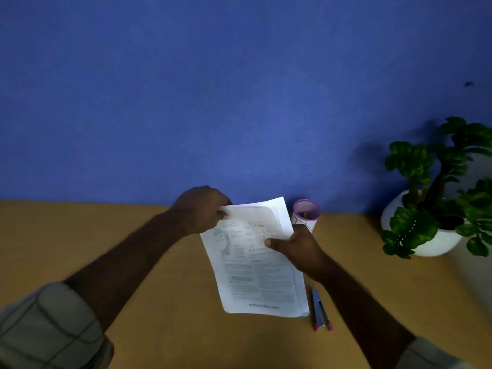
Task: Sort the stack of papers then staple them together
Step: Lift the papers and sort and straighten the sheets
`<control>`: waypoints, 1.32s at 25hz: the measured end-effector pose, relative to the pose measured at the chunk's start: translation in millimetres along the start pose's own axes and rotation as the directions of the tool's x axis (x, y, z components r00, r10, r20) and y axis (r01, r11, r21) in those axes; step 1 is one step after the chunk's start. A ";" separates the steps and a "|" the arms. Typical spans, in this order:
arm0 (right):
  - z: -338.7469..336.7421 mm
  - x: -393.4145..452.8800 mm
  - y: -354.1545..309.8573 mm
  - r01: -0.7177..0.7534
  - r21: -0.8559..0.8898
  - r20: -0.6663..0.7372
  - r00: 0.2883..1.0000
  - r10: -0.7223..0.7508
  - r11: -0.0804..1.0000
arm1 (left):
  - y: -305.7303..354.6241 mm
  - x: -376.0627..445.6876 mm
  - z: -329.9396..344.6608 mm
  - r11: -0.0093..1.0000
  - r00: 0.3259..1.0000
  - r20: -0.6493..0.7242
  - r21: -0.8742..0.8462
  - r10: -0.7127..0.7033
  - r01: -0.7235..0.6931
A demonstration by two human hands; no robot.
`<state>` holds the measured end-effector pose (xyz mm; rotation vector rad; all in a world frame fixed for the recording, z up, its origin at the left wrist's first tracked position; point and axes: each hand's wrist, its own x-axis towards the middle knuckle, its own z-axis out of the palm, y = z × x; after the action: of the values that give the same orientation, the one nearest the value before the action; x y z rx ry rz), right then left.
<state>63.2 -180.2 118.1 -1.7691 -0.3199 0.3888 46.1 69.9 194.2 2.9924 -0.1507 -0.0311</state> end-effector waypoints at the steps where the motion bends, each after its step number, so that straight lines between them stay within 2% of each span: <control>1: -2.0 -1.7 2.0 -0.028 0.045 0.001 1.000 0.028 0.999 | -7.0 -2.0 4.4 0.999 0.994 -0.105 -0.030 0.017 -0.021; 2: -4.0 -4.0 4.5 -0.052 0.081 -0.005 0.999 0.052 0.995 | -14.4 -4.9 10.3 0.992 0.978 -0.207 -0.120 0.006 -0.031; 3: -5.7 -6.1 7.7 -0.066 0.117 -0.022 0.997 0.069 0.991 | -21.0 -9.4 18.2 0.960 0.959 -0.276 -0.279 -0.061 -0.019; 4: -6.9 -7.6 11.3 -0.071 0.160 -0.049 0.996 0.080 0.985 | -25.0 -15.0 26.6 0.874 0.944 -0.283 -0.486 -0.171 0.013; 5: -7.9 -9.2 14.6 -0.073 0.204 -0.074 0.993 0.090 0.976 | -26.0 -20.9 35.5 0.719 0.933 -0.227 -0.693 -0.280 0.047; 6: -8.8 -10.5 18.1 -0.074 0.242 -0.087 0.991 0.098 0.967 | -24.3 -25.9 44.4 0.515 0.930 -0.126 -0.854 -0.344 0.075; 7: -9.2 -12.0 21.0 -0.073 0.270 -0.085 0.991 0.099 0.960 | -21.6 -29.9 53.7 0.327 0.935 -0.032 -0.941 -0.352 0.091; 8: -9.5 -13.1 22.7 -0.070 0.287 -0.074 0.993 0.095 0.955 | -19.9 -32.1 62.5 0.199 0.946 0.034 -0.975 -0.323 0.103; 9: -9.3 -13.6 23.7 -0.071 0.295 -0.052 0.995 0.090 0.953 | -18.6 -33.7 69.7 0.130 0.961 0.067 -0.986 -0.269 0.105; 11: -8.7 -13.6 24.5 -0.072 0.301 0.000 0.997 0.076 0.951 | -12.6 -34.8 75.9 0.098 0.984 0.055 -0.992 -0.170 0.073; 16: -5.1 -14.1 27.7 -0.094 0.324 0.075 0.994 0.074 0.941 | -4.5 -36.8 79.2 -0.034 0.982 0.071 -0.997 -0.175 0.066; 21: -3.2 -15.5 32.8 -0.089 0.323 0.026 0.996 0.085 0.942 | 4.3 -32.9 76.0 0.032 0.962 0.060 -0.997 -0.268 0.071; 23: -7.0 -14.5 27.0 -0.024 0.296 -0.020 0.999 0.031 0.955 | 6.0 -32.9 72.8 0.058 0.961 0.055 -0.996 -0.270 0.073; 25: -13.7 -12.3 14.2 0.074 0.152 -0.114 0.992 -0.057 0.986 | 4.0 -33.8 70.6 0.122 0.965 0.053 -0.989 -0.258 0.087; 27: -23.4 -7.8 -0.8 0.138 -0.144 -0.249 0.953 -0.171 0.980 | 2.1 -33.1 67.1 0.241 0.968 0.054 -0.964 -0.246 0.115; 28: -28.3 -5.4 -8.4 0.160 -0.312 -0.284 0.925 -0.252 0.936 | 1.9 -32.0 64.8 0.322 0.972 0.049 -0.939 -0.230 0.123; 30: -32.4 -2.6 -26.7 0.222 -0.536 -0.222 0.894 -0.390 0.814 | 5.0 -27.6 58.0 0.482 0.985 0.044 -0.868 -0.169 0.121; 31: -30.9 -1.6 -35.3 0.247 -0.556 -0.134 0.916 -0.378 0.794 | 8.3 -24.6 54.1 0.539 0.990 0.053 -0.834 -0.130 0.116; 33: -20.0 1.2 -44.6 0.242 -0.493 0.071 0.969 -0.239 0.835 | 14.5 -16.9 47.6 0.662 0.997 0.065 -0.745 -0.050 0.082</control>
<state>72.4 -187.2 165.6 -2.2003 -0.6911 0.1306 26.5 50.5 149.4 2.1538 -0.0168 -0.1269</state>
